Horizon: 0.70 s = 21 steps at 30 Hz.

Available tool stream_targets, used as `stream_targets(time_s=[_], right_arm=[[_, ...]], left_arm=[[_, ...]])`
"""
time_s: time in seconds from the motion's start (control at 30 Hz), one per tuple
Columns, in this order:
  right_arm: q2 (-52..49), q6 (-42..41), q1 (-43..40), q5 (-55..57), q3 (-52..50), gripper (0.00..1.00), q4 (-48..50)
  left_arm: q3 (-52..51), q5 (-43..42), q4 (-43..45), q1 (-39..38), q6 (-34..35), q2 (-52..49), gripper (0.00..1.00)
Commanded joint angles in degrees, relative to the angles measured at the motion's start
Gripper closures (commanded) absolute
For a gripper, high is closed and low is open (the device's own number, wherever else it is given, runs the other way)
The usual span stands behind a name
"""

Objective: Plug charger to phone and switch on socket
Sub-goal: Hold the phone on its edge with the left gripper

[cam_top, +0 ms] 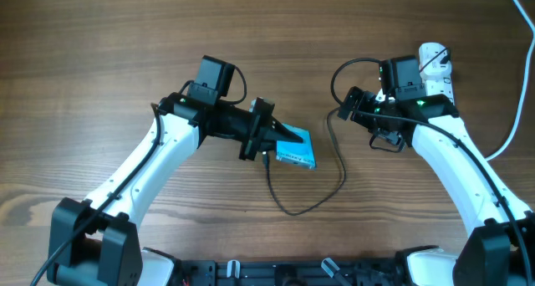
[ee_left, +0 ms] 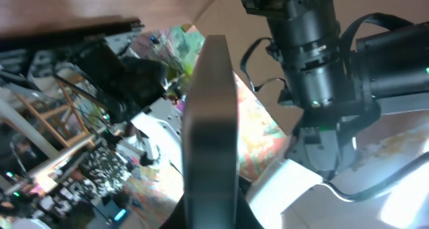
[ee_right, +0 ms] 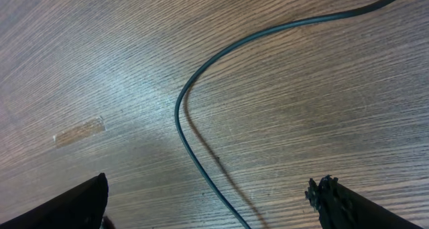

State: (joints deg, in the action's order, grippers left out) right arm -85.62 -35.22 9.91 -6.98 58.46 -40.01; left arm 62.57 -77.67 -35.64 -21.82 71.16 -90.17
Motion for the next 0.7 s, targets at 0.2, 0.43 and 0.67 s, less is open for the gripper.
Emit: stream_targets(time_s=[0.2, 0.43, 0.67], right_arm=[[-0.3, 0.7, 0.0, 1.3, 0.0, 0.0, 0.3], [-0.3, 0.7, 0.0, 1.3, 0.0, 0.0, 0.3], [-0.3, 0.7, 0.0, 1.3, 0.0, 0.0, 0.3]], left_arm=[[0.2, -10.6, 1.2, -0.4, 4.7, 0.2, 0.96], [0.2, -10.6, 1.2, 0.3, 11.8, 0.2, 0.96], [0.2, -10.6, 1.2, 2.3, 11.8, 0.2, 0.96]])
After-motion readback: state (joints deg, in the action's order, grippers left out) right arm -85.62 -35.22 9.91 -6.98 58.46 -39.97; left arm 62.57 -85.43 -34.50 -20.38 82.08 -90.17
